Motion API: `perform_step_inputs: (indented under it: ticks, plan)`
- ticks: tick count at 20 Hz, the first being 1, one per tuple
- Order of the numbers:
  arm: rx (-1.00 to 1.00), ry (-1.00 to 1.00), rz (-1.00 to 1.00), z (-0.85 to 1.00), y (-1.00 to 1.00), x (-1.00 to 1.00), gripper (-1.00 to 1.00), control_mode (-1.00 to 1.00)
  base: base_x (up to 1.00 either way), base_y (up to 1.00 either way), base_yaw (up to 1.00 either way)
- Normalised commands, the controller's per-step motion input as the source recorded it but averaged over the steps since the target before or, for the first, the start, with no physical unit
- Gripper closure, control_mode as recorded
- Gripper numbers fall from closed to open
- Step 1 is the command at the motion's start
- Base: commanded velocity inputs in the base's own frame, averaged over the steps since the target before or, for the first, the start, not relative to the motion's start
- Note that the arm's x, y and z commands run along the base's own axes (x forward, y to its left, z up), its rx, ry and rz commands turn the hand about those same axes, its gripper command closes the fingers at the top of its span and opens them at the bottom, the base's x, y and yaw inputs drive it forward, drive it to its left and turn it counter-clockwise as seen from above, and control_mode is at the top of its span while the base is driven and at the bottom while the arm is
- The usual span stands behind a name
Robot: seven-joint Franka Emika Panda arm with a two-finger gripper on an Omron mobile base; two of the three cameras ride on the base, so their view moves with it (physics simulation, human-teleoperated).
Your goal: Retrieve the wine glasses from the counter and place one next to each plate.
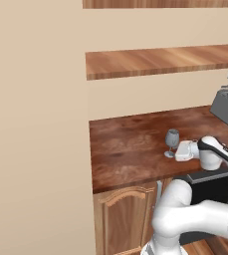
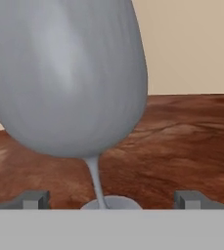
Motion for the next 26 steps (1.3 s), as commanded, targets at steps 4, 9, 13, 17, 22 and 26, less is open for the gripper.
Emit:
perform_step_inputs:
  ticks: [4, 9, 13, 17, 22, 26]
  plan:
    - [0.00, 0.00, 0.00, 0.00, 0.00, 0.06, -1.00, -1.00, 0.00, 0.00, 0.00]
    - [0.00, 0.00, 0.00, 0.00, 0.00, 0.06, -1.00, -1.00, 0.00, 0.00, 0.00]
    - [0.00, 0.00, 0.00, 0.01, 0.00, 0.08, -1.00, -1.00, 0.00, 0.00, 0.00]
    - [0.04, 0.02, 0.00, 0.13, 0.00, 0.10, -1.00, -1.00, 0.00, 0.00, 0.00]
    - [0.05, 0.04, 0.00, 0.20, 0.00, 0.11, -1.00, -1.00, 0.00, 0.00, 0.00]
    - [0.02, 0.04, 0.00, 0.00, 0.01, 0.11, -1.00, -1.00, 0.00, 0.00, 0.00]
